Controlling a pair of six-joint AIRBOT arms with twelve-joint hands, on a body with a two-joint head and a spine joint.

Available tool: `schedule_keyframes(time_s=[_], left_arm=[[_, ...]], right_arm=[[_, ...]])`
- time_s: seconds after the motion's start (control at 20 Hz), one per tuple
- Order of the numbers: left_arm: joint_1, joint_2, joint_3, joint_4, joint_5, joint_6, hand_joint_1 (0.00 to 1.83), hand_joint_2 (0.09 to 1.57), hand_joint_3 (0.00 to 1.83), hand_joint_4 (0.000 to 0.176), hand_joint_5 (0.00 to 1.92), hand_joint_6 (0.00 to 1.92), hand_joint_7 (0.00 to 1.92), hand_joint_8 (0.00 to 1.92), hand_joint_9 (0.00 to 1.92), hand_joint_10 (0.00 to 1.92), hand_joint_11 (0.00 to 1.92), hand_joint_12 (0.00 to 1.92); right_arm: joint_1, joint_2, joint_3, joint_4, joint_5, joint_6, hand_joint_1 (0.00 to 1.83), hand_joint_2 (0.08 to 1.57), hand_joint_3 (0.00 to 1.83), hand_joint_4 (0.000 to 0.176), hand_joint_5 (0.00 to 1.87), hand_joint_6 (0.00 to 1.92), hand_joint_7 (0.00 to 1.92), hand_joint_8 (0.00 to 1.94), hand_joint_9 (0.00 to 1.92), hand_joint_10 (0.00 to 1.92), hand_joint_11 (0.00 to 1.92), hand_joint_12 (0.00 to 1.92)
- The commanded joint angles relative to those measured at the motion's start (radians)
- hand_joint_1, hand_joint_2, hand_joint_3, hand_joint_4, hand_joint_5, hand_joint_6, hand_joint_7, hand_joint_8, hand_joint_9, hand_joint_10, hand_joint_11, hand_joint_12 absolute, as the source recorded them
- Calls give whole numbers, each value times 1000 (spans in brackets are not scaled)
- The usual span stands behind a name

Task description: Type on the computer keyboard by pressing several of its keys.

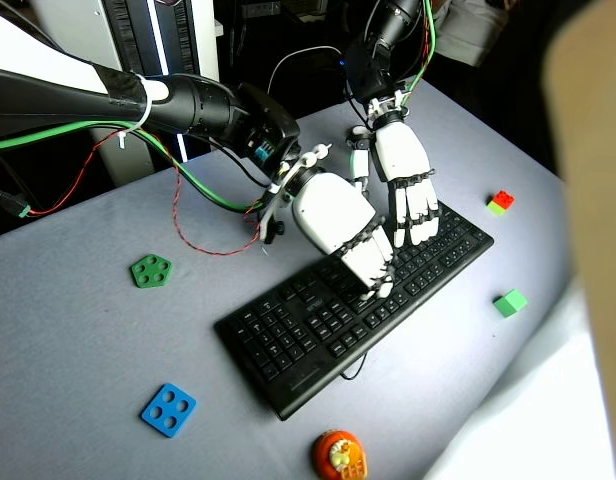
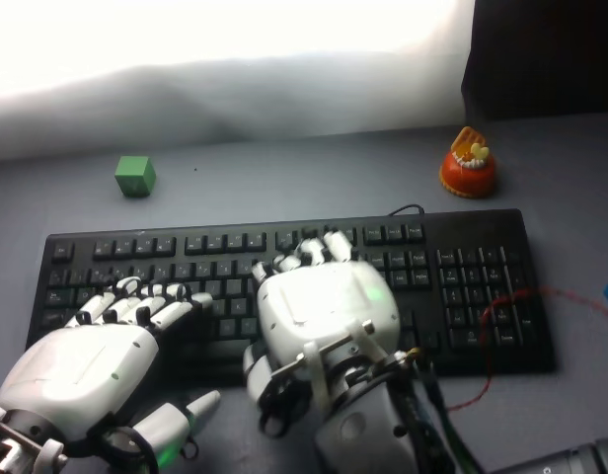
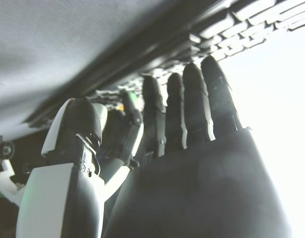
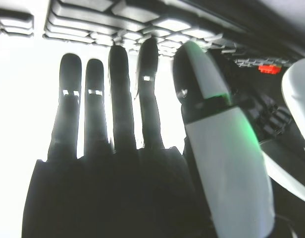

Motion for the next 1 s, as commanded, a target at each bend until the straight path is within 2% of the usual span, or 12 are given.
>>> schedule_keyframes(time_s=[0.0,0.15,0.25,0.35,0.4,0.45,0.5,0.7,0.75,0.8,0.85,0.95], left_arm=[[-4,3,4,47,-90,-2,571,1361,0,38,10,0,204,11,139,43,0,3],[-3,5,3,47,-90,-2,407,1403,12,0,310,115,149,3,94,18,0,0],[-3,5,3,47,-90,-2,429,1394,0,0,462,113,195,8,114,18,0,0],[-4,5,4,47,-90,-7,464,1388,0,0,281,23,261,25,176,39,0,0],[-4,6,4,47,-90,-9,544,1377,0,15,186,3,339,41,256,65,0,0],[-4,6,4,47,-90,-9,544,1377,0,15,186,3,339,41,256,65,0,0],[-4,7,4,47,-90,-10,532,1373,0,2,309,51,314,15,246,52,0,0],[-4,7,4,53,-122,-13,521,1380,0,0,559,141,244,6,193,24,0,0],[-6,7,6,63,-136,-13,477,1389,3,0,502,109,258,10,182,18,0,0],[-8,7,8,78,-149,-13,498,1381,0,4,276,14,222,1,159,7,22,12],[-9,6,10,81,-150,-14,498,1381,0,4,276,14,222,1,159,7,22,12],[-12,6,12,86,-173,-15,508,1402,1,10,185,8,181,2,211,35,0,716]], right_arm=[[-4,1,0,-73,30,0,672,1285,1,0,334,295,505,5,279,541,0,1143],[-5,-1,0,-73,27,0,552,1339,2,0,592,249,415,0,115,359,0,1010],[-5,-2,-1,-73,26,1,540,1342,1,0,657,211,397,1,120,210,0,881],[-5,-3,0,-73,26,2,569,1327,0,0,495,125,488,18,229,169,0,713],[-5,-3,0,-73,26,2,596,1323,0,0,407,69,510,7,348,157,0,794],[-6,-3,0,-73,26,1,596,1323,0,0,407,69,510,7,348,157,0,794],[-6,-3,-1,-73,27,0,517,1353,8,0,476,94,438,0,300,114,0,888],[-6,-2,-1,-73,32,-6,549,1345,0,0,726,206,390,4,176,45,0,851],[-5,-2,-2,-73,34,-9,535,1348,0,0,685,190,428,13,269,84,0,1042],[-3,-1,-3,-73,39,-16,504,1357,2,0,522,119,514,28,398,139,0,1266],[-2,1,-4,-73,41,-17,504,1357,2,0,522,119,514,28,398,139,0,1266],[5,7,-8,-73,49,-18,488,1361,3,0,387,55,504,12,469,171,0,1410]])
